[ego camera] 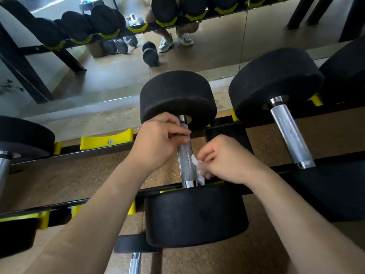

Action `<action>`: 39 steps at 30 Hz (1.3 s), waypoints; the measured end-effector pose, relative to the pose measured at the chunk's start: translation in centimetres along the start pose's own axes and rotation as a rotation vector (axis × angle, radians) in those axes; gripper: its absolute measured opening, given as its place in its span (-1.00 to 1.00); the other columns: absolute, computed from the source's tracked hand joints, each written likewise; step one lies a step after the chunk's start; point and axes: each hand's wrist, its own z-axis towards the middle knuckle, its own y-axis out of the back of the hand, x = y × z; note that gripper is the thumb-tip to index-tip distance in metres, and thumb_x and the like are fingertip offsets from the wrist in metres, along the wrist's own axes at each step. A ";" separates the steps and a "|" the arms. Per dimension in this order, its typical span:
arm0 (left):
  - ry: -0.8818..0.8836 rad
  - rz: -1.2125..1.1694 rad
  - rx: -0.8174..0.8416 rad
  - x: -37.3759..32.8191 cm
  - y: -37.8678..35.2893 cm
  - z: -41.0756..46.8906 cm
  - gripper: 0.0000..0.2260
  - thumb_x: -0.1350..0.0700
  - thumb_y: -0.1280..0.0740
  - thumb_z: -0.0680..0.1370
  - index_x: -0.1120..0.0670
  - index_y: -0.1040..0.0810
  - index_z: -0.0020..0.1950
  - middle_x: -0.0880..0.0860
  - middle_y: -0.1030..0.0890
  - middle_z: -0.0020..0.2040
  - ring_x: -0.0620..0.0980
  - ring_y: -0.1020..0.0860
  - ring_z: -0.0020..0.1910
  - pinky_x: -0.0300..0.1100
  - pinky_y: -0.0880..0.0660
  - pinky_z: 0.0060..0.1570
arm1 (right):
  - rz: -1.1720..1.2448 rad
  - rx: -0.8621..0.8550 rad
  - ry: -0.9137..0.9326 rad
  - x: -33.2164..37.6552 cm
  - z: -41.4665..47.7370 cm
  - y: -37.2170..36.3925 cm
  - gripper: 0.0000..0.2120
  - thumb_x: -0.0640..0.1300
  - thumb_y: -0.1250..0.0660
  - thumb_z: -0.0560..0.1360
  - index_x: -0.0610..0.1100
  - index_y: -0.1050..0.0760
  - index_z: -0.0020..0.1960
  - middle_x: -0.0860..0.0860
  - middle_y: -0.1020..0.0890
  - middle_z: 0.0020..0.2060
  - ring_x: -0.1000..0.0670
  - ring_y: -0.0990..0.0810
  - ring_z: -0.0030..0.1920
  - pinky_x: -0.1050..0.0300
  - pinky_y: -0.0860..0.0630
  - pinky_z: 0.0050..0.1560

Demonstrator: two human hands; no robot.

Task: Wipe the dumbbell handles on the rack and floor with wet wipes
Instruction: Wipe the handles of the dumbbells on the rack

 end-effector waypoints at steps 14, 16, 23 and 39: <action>0.028 -0.041 0.244 -2.1 1.3 -2.9 -0.76 0.08 -0.65 0.18 -0.04 -0.66 -0.25 -0.12 -0.56 -0.31 -0.15 -0.52 -0.27 -0.38 -0.41 -0.29 | 0.317 0.048 -0.024 1.0 -0.3 0.1 -0.94 -0.26 -0.48 0.42 -0.15 -0.63 -0.13 -0.03 -0.67 -0.33 0.06 -0.63 -0.34 0.27 -0.55 -0.32; 0.083 -0.008 0.199 -1.6 1.5 -3.0 -0.78 0.12 -0.63 0.23 -0.09 -0.63 -0.32 -0.13 -0.56 -0.36 -0.20 -0.51 -0.31 -0.43 -0.36 -0.31 | 0.222 0.007 0.036 1.3 -1.1 0.9 -0.95 -0.16 -0.43 0.47 -0.02 -0.65 -0.10 0.06 -0.68 -0.24 0.13 -0.64 -0.21 0.28 -0.59 -0.18; 0.654 -0.850 -0.205 -0.8 -0.1 -0.6 -0.87 0.32 -0.50 0.38 0.16 -0.59 -0.18 0.03 -0.61 -0.33 -0.08 -0.59 -0.33 -0.20 -0.62 -0.17 | -0.128 -0.393 0.468 1.0 -7.3 -2.8 -0.79 0.15 -0.29 0.52 0.09 -0.63 0.01 0.21 -0.51 -0.12 0.13 -0.45 -0.05 0.21 -0.38 -0.03; 0.704 -0.666 -0.167 -1.4 -0.2 -1.6 -0.70 0.48 -0.33 0.44 0.13 -0.60 -0.36 -0.02 -0.59 -0.46 -0.13 -0.51 -0.44 -0.31 -0.51 -0.35 | -0.121 -0.558 0.629 -0.3 -7.9 -4.5 -0.76 -0.04 -0.33 0.51 -0.09 -0.66 0.10 0.02 -0.56 -0.09 -0.01 -0.49 -0.04 0.03 -0.45 -0.05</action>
